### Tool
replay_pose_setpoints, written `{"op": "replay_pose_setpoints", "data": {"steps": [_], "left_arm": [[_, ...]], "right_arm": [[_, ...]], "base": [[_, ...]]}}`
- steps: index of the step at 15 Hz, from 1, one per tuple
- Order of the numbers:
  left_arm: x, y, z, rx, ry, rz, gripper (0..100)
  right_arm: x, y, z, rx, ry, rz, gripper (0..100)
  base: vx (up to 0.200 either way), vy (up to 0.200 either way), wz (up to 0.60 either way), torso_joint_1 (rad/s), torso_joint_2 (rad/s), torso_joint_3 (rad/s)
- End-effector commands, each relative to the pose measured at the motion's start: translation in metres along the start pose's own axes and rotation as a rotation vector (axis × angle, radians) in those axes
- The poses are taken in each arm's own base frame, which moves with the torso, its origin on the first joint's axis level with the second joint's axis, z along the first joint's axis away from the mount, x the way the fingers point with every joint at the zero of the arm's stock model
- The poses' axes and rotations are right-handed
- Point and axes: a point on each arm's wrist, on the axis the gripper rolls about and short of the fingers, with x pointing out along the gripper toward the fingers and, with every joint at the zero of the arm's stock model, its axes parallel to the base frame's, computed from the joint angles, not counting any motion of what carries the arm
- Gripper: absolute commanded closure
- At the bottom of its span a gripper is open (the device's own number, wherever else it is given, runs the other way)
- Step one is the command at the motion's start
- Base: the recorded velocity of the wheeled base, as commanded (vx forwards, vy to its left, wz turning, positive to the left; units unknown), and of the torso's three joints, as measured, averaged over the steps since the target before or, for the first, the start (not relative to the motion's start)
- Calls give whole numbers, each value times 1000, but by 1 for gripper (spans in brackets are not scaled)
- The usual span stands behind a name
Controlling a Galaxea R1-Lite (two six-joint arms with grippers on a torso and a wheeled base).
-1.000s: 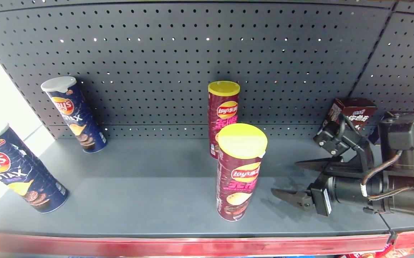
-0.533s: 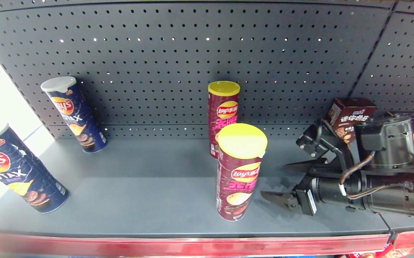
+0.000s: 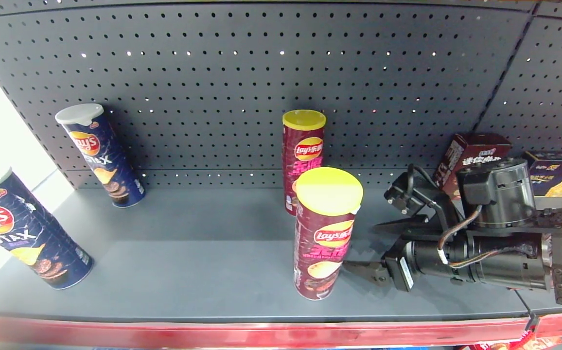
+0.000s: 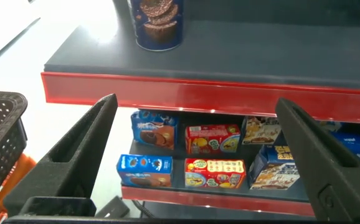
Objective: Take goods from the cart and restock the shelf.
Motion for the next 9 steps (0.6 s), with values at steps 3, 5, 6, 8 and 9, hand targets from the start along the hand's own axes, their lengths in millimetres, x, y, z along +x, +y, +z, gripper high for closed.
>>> {"op": "replay_pose_setpoints", "data": {"steps": [3,5,6,8,9], "left_arm": [[0,0,0,1,2,1,0],[0,0,0,-1,0,1,0],[0,0,0,-1,0,1,0],[0,0,0,-1,2,1,0],[0,0,0,-1,0,1,0]], "right_arm": [[0,4,0,-6,-1,13,0],[0,6,0,-10,-2,21,0],[0,8,1,-13,-2,26,0],[0,11,1,-17,-3,34,0],[-1,13,1,-22,-6,42,0]], "base": [[0,0,0,0,0,0],[0,0,0,0,0,0],[0,0,0,0,0,0],[0,0,0,0,0,0],[0,0,0,0,0,0]]}}
